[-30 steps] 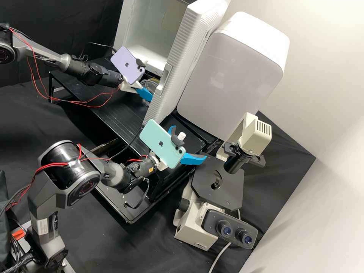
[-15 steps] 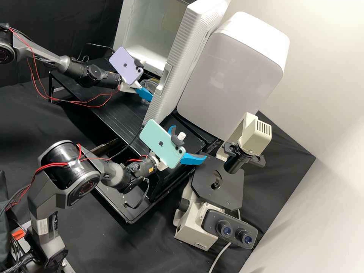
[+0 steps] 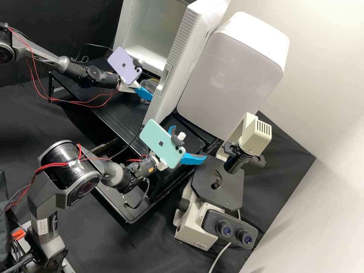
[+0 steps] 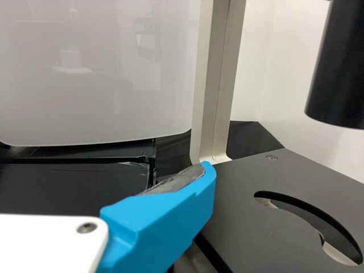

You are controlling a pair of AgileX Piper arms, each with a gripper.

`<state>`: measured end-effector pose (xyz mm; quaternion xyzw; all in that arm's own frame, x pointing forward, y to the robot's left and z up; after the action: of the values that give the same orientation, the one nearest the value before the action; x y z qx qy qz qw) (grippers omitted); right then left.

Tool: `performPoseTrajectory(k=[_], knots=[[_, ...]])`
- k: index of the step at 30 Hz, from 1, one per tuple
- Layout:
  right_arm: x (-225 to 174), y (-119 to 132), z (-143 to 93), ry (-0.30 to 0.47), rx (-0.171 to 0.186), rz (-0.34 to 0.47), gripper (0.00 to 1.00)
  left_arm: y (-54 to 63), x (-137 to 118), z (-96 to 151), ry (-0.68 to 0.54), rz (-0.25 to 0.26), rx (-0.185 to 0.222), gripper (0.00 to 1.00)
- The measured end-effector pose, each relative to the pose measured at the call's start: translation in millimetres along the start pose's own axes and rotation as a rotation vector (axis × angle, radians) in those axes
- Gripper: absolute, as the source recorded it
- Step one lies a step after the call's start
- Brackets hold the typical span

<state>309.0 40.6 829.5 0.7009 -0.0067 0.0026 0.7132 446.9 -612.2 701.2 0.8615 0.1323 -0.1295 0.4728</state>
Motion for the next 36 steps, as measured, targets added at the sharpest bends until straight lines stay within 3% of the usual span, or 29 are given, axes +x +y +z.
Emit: performPoseTrajectory(k=[36], knots=[[0.0,0.0,0.0,0.0,0.0,0.0,1.0,-0.2,-1.7,2.4,0.011,0.017,0.018,0.0]])
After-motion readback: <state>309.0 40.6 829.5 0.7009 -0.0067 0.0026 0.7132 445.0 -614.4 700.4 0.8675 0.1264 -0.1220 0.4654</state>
